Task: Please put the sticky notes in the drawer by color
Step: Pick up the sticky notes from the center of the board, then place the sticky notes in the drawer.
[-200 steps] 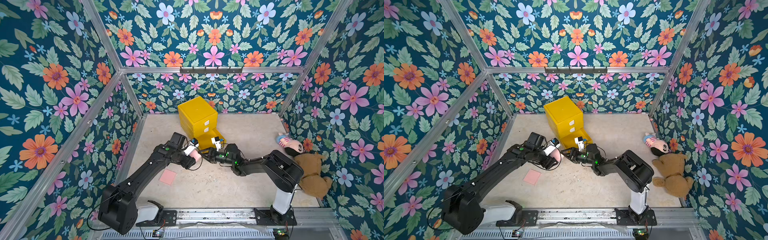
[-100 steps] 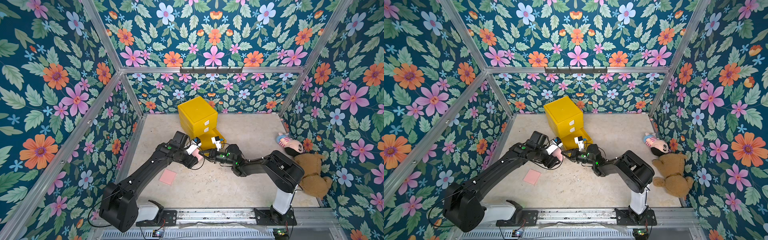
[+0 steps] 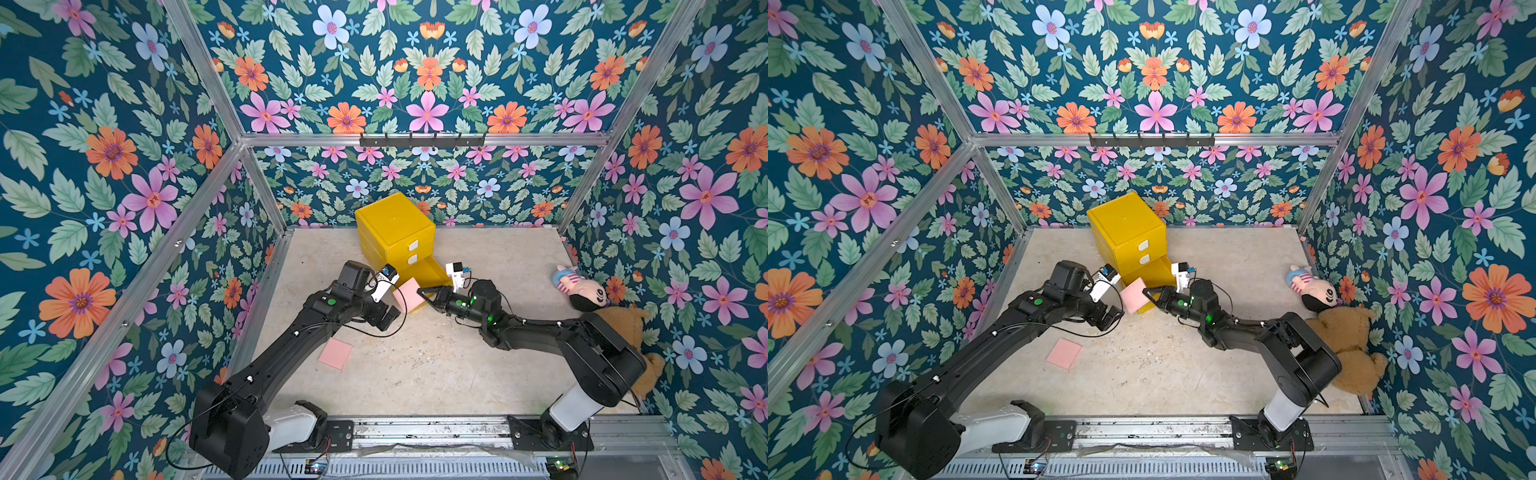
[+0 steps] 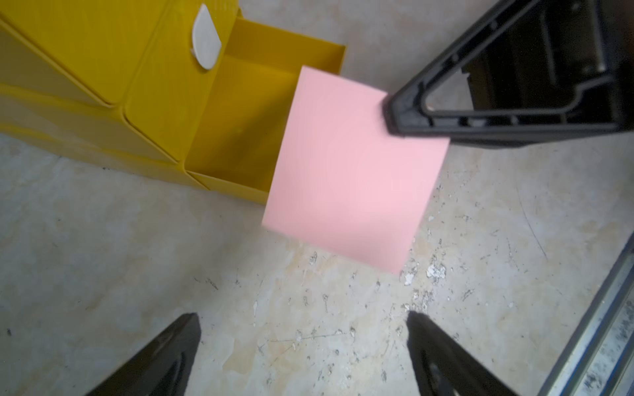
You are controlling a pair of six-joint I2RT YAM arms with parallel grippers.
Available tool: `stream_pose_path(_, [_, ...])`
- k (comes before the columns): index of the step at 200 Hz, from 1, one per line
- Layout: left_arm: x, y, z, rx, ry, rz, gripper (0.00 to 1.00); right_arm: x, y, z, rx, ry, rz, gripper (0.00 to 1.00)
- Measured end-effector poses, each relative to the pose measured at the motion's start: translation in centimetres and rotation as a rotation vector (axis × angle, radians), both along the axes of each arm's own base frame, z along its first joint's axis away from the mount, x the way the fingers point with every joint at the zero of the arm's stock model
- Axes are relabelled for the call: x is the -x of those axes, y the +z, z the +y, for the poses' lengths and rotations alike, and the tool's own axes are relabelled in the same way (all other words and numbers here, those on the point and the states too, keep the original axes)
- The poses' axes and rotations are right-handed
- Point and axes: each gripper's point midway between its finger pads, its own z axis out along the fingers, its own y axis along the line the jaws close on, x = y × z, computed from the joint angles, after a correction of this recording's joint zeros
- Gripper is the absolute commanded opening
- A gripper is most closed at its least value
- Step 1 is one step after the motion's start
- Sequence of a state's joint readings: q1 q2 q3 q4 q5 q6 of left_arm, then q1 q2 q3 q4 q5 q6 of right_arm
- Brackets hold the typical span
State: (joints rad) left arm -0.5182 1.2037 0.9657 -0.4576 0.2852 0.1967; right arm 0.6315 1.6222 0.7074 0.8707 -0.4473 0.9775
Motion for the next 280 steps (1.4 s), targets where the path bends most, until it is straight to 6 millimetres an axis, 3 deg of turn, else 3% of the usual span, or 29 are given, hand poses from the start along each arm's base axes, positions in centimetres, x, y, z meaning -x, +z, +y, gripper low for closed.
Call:
stream_pose_path(32, [0.8,2.1,-0.2,0.155,0.045,-0.091,1.00,-4.8,-0.8,-3.1,0.161,-0.158,-0.020,0.00])
stream_pose_path(51, [1.5,2.4,0.5,0.200,0.077,-0.115,0.99,-7.0,-2.0,-3.8,0.251,-0.197,-0.011,0.00])
stream_pose_path(112, [3.8,1.1,3.7,0.203,0.204,-0.104,1.00,-9.8,-6.0,-1.1,0.360,-0.125,0.051,0.00])
stream_pose_path(164, [3.2,0.4,4.5,0.167,0.282,-0.059,1.00,-9.8,-8.1,2.6,0.363,-0.034,0.081,0.00])
stream_pose_path(183, [3.0,-0.1,4.6,0.151,0.300,-0.035,1.00,-9.7,-8.5,3.2,0.362,-0.017,0.088,0.21])
stream_pose_path(217, [2.9,-0.2,5.1,0.134,0.330,-0.021,1.00,-9.9,-8.2,2.7,0.379,-0.034,0.096,0.45])
stream_pose_path(247, [2.4,-0.5,6.5,0.121,0.468,0.029,1.00,-9.5,-4.3,1.6,0.375,-0.074,0.024,0.64])
stream_pose_path(280, [2.4,-1.6,9.9,0.071,0.789,0.155,1.00,-8.1,0.0,-0.6,0.382,-0.134,-0.085,0.75])
